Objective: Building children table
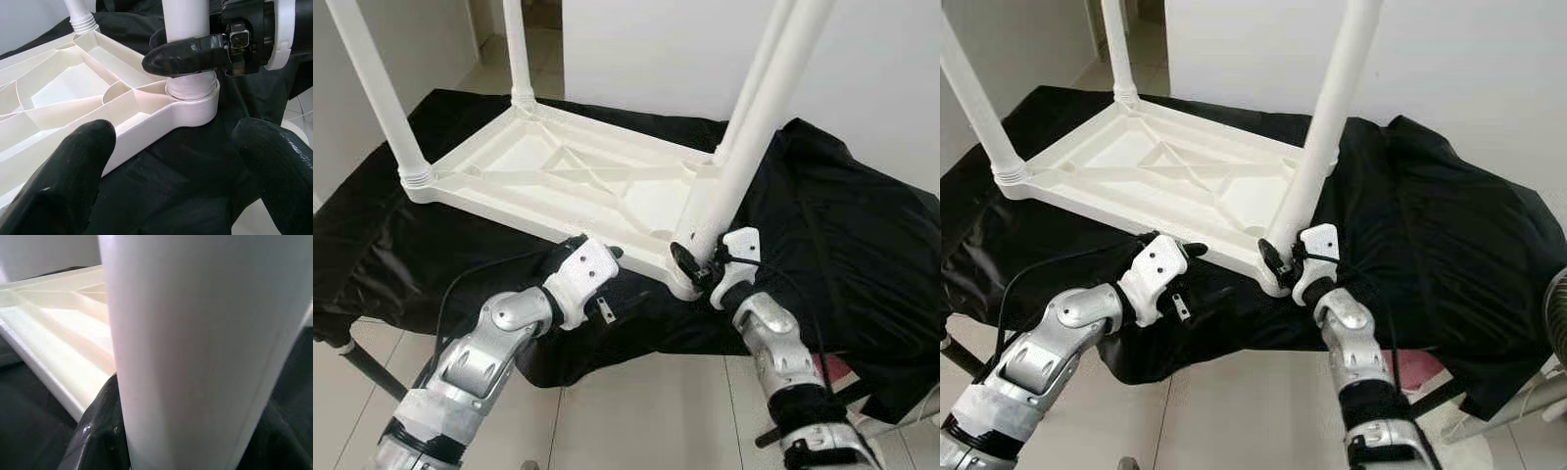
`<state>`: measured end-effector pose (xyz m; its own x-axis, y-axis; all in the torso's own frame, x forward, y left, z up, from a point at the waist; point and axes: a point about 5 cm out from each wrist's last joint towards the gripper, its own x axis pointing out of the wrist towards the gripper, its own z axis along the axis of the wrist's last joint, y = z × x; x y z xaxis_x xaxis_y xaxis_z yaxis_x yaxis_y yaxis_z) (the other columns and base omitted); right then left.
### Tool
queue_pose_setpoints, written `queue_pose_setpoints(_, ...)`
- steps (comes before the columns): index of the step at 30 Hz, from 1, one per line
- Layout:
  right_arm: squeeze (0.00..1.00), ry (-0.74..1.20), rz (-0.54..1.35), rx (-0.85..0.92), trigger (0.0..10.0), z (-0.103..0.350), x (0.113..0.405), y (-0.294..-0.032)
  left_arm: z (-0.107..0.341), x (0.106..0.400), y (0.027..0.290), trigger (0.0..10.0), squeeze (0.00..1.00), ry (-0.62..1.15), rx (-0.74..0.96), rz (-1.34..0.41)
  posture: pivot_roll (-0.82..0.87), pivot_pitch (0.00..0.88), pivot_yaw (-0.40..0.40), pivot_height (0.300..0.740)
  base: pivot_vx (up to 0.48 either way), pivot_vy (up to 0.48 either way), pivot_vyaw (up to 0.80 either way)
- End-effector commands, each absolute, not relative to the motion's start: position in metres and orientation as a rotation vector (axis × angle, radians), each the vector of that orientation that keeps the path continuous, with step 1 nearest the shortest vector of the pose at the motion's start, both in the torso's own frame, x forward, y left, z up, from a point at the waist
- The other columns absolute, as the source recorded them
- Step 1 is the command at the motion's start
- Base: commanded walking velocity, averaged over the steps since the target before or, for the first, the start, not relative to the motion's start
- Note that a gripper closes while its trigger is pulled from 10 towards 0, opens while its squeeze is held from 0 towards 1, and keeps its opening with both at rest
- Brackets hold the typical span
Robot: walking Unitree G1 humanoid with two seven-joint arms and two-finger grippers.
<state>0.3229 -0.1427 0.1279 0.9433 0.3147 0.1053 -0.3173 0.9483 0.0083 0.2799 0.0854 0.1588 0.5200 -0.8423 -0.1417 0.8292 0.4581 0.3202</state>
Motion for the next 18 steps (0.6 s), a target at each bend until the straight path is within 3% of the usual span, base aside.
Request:
queue_pose_setpoints(1,0.00,-0.100,0.203,0.037,10.0,0.130,0.321,-0.156,0.158,0.276,0.083,10.0,0.00,-0.030,0.379,-1.077,0.01,0.015,-0.059,0.740,0.000,0.000,0.00)
queue_pose_setpoints(11,0.00,-0.121,-0.159,0.056,10.0,0.133,0.303,-0.133,0.159,0.276,0.084,10.0,0.00,-0.030,0.379,-1.066,0.02,0.014,-0.070,0.740,0.000,0.000,0.00)
queue_pose_setpoints(18,0.00,-0.129,-0.166,0.079,10.0,0.138,0.301,-0.131,0.159,0.275,0.085,10.0,0.00,-0.028,0.380,-1.064,0.03,0.017,-0.068,0.740,0.000,0.000,0.00)
